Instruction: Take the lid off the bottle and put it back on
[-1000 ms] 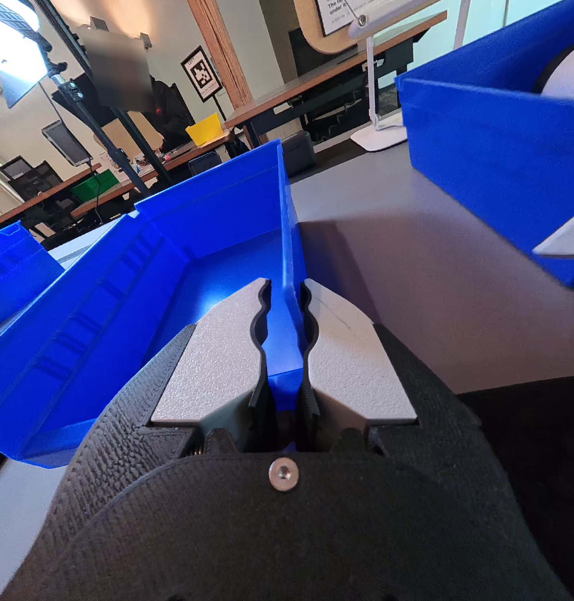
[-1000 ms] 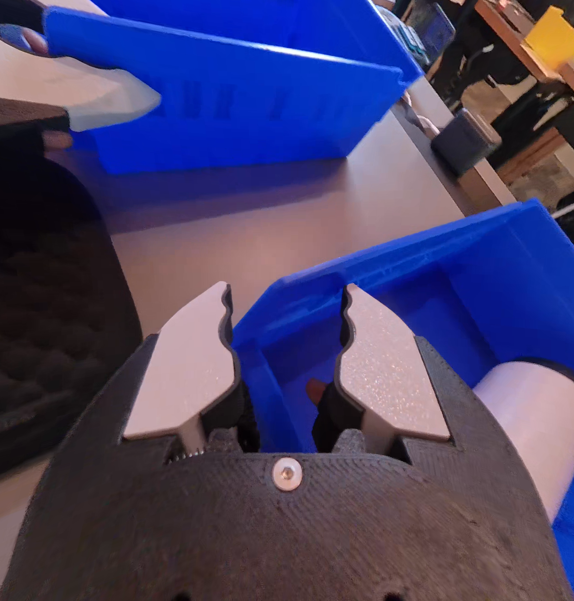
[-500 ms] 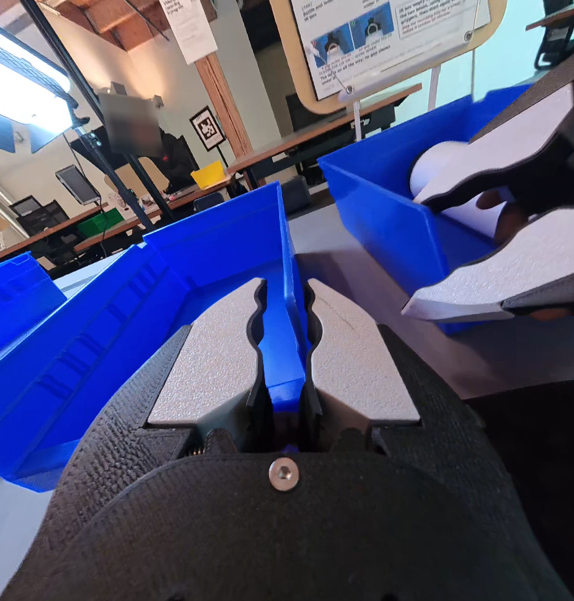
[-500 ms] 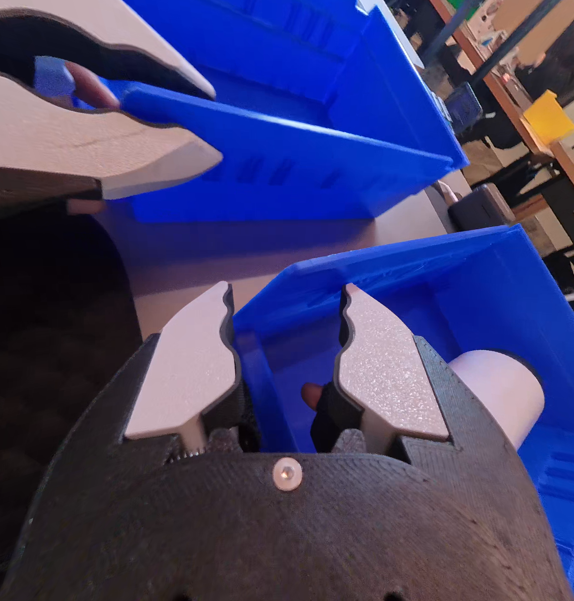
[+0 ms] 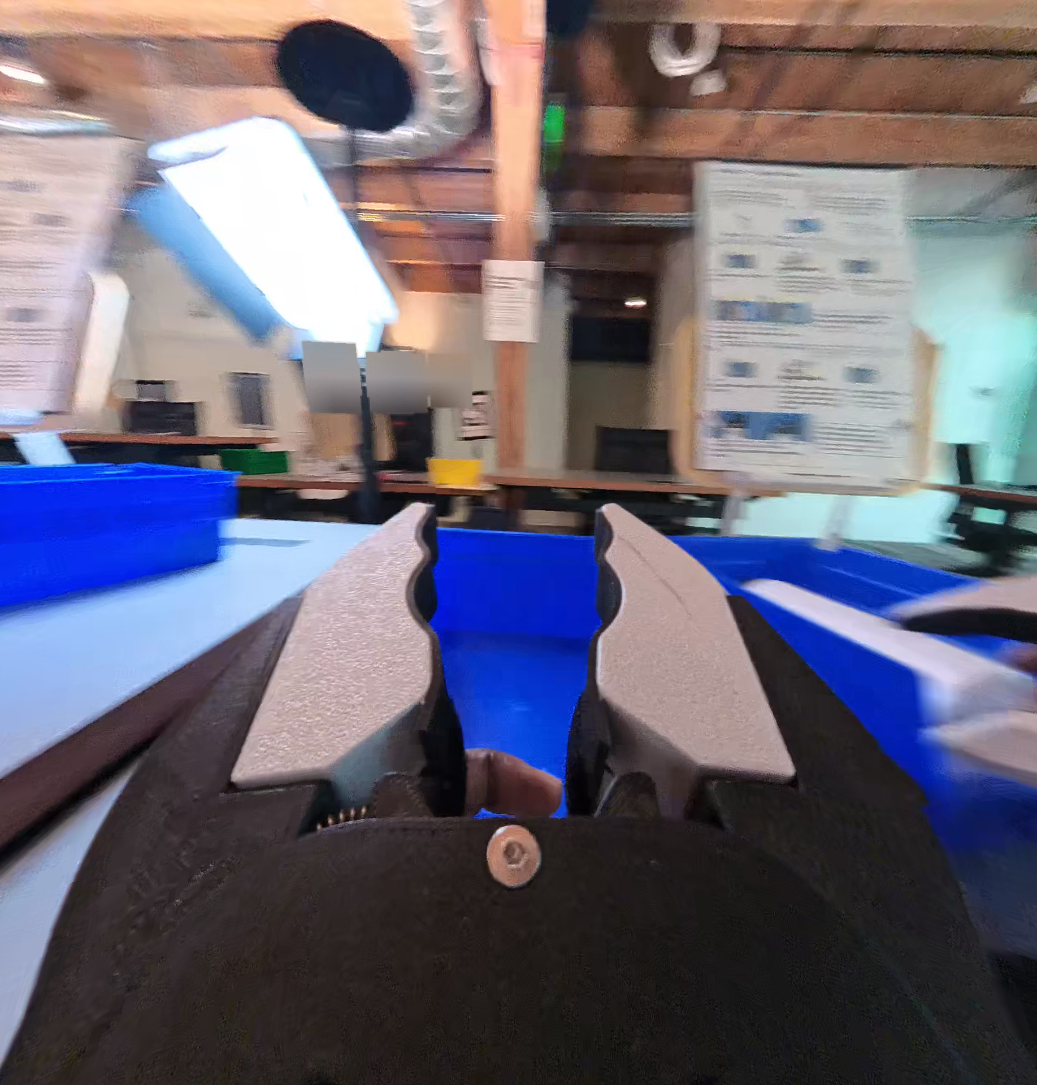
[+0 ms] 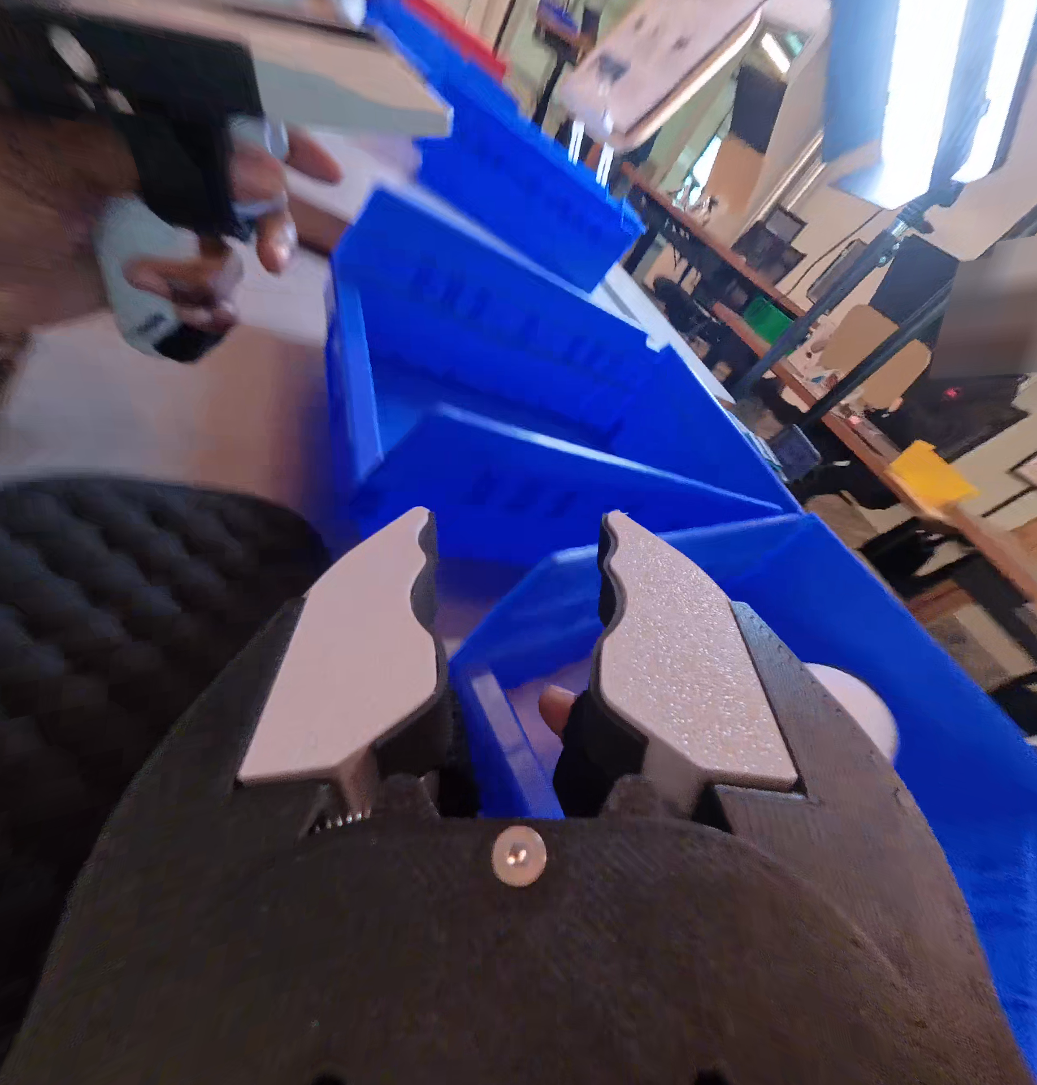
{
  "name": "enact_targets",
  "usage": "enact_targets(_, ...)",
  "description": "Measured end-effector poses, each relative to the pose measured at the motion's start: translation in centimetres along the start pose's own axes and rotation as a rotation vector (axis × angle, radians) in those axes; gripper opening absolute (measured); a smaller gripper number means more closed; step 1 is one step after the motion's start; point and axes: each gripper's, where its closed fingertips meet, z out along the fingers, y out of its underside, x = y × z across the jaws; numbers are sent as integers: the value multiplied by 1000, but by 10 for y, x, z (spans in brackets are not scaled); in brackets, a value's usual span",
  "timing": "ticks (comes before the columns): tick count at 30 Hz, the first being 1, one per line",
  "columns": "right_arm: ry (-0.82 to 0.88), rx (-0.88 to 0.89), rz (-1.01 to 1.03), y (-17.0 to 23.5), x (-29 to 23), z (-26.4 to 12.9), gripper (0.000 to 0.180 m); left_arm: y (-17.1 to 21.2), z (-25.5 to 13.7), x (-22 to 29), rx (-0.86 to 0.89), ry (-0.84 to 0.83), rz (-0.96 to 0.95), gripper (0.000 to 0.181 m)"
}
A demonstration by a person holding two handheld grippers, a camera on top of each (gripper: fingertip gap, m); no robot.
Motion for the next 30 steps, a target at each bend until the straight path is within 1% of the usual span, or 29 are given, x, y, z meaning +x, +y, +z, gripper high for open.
enact_targets(2, -25, 42, 158, -15, -7, 1, 51, 2, -3, -57, -28, -166, 61, 63)
enact_targets(4, -95, -4, 272, -15, -23, 9, 52, 20, 1, -98, -122, -228, 123, 74)
enact_targets(5, -120, -31, 305, -12, -29, 13, 51, 35, 5, -112, -193, -215, 130, 76)
enact_targets(7, -127, -72, 346, -5, -35, 21, 51, 67, 17, -121, -338, -124, 82, 79)
enact_targets(8, -126, -78, 360, -3, -35, 24, 50, 81, 22, -123, -403, -83, 46, 76)
enact_targets(9, -122, -79, 378, -4, -35, 27, 47, 92, 26, -122, -467, -43, 25, 65)
enact_targets(11, -126, -99, 406, -4, -37, 33, 47, 108, 30, -114, -576, 49, 29, 16)
enact_targets(12, -134, -114, 414, -3, -39, 36, 48, 111, 31, -110, -595, 73, 42, 6)
enact_targets(13, -140, -130, 419, -2, -41, 40, 50, 111, 31, -108, -593, 64, 57, 7)
enact_targets(15, -152, -158, 431, 1, -45, 46, 52, 109, 25, -102, -574, 42, 79, 6)
enact_targets(17, -122, -175, 435, 4, -42, 48, 49, 101, 14, -102, -536, -42, 137, 7)
enact_targets(18, -104, -182, 433, 6, -39, 47, 43, 94, 8, -102, -505, -78, 167, 7)
enact_targets(19, -73, -187, 421, 9, -34, 47, 31, 87, 1, -100, -470, -102, 172, 6)
enact_targets(20, -56, -186, 402, 11, -31, 46, 25, 79, -6, -97, -431, -125, 167, 6)
enact_targets(22, -30, -185, 365, 12, -28, 44, 20, 63, -19, -92, -348, -184, 212, 6)
enact_targets(23, -5, -183, 312, 12, -27, 42, 18, 53, -25, -90, -302, -217, 244, 6)
enact_targets(26, 87, -99, 182, -7, -16, 30, 16, 14, -36, -77, -140, -270, 249, 5)
enact_targets(28, 145, -10, 139, -27, -4, 14, 15, -16, -36, -62, -29, -254, 224, 5)
enact_targets(30, 217, 72, 92, -48, 14, -11, 14, -44, -30, -40, 68, -214, 195, 5)
